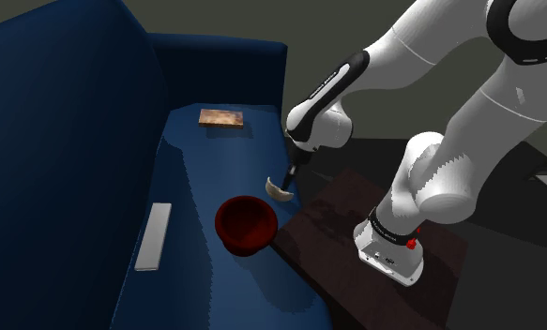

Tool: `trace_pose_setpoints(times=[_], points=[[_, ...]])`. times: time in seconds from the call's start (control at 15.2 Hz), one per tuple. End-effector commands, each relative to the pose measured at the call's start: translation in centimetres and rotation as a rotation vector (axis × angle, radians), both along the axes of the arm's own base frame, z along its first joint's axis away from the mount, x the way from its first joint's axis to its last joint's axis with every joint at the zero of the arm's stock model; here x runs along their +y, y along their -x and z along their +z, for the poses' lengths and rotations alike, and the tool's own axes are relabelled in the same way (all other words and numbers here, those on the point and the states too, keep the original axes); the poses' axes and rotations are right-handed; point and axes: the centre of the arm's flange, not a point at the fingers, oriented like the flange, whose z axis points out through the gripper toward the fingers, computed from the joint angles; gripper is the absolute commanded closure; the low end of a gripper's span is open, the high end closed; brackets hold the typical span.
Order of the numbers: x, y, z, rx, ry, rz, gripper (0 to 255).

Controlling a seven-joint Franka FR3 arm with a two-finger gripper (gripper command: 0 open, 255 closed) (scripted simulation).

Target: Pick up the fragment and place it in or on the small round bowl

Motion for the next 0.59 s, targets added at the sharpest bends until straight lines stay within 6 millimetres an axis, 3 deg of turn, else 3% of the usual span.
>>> trace_pose_setpoints(times=[0.0,0.46,0.53], points=[[0.0,0.0,0.0,0.0,0.0,0.0,255],[0.0,0.0,0.0,0.0,0.0,0.0,255],[0.0,0.0,0.0,0.0,0.0,0.0,0]])
